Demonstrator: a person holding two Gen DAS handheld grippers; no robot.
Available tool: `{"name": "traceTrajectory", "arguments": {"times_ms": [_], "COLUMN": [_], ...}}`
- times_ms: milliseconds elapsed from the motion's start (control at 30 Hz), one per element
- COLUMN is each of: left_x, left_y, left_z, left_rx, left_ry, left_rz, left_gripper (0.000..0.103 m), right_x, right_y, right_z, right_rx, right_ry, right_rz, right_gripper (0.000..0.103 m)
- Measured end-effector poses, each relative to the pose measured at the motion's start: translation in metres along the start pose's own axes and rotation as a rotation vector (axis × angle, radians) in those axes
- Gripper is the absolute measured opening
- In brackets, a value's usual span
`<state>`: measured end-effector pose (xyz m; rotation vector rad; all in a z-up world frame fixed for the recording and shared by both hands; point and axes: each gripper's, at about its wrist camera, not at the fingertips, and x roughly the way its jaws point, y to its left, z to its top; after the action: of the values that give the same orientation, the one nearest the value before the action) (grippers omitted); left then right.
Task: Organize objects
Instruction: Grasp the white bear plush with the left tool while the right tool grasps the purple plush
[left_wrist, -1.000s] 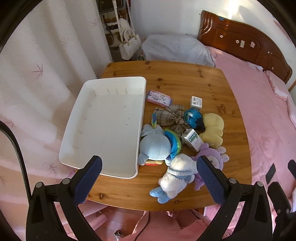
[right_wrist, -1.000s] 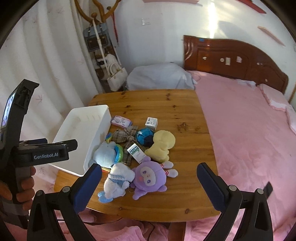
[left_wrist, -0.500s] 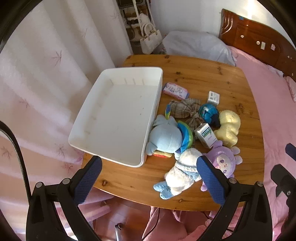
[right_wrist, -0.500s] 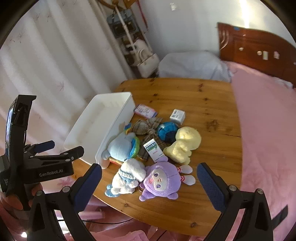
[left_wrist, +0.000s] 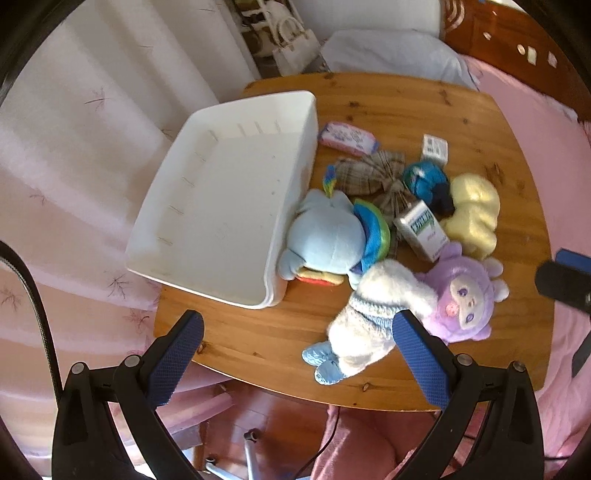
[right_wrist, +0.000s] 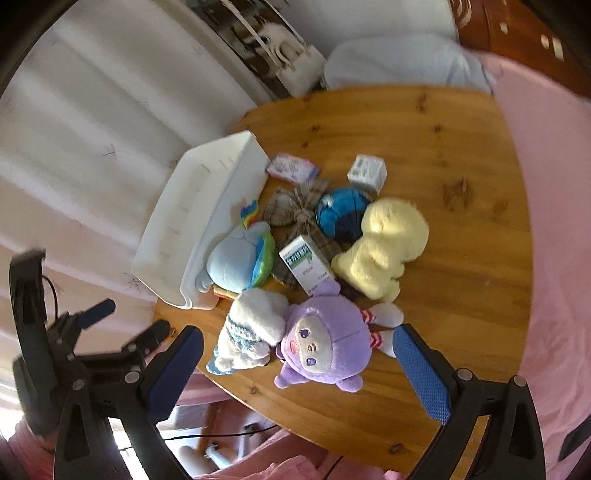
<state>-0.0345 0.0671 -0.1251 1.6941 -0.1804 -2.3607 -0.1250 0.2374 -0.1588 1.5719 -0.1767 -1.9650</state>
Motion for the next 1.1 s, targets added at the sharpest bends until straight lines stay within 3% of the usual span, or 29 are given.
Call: {"name": "traceTrajectory", "arguments": {"times_ms": [533, 800, 1100], "left_x": [0.044, 0.063, 0.078], "left_y": [-0.046, -0.055, -0.064], "left_z": [-0.013, -0.017, -0.006], "left_rx": [0.257, 0.293, 0.298], "left_ry": [-0.004, 0.021, 0.058], "left_rz": [0.018, -0.002, -0.074], "left_gripper": [0.102, 0.101, 0.101], "right_x": [0.072, 0.092, 0.110], "right_y": [-0.041, -0.060, -0.072], "right_z": [-0.004, -0.014, -0.022], "right_rx": [0.201, 0.351, 0.466], "right_ry": [0.257, 0.344, 0.395], "right_rz": [0.072, 0.105, 0.155], "right_gripper": [0.103, 0.103, 0.101]}}
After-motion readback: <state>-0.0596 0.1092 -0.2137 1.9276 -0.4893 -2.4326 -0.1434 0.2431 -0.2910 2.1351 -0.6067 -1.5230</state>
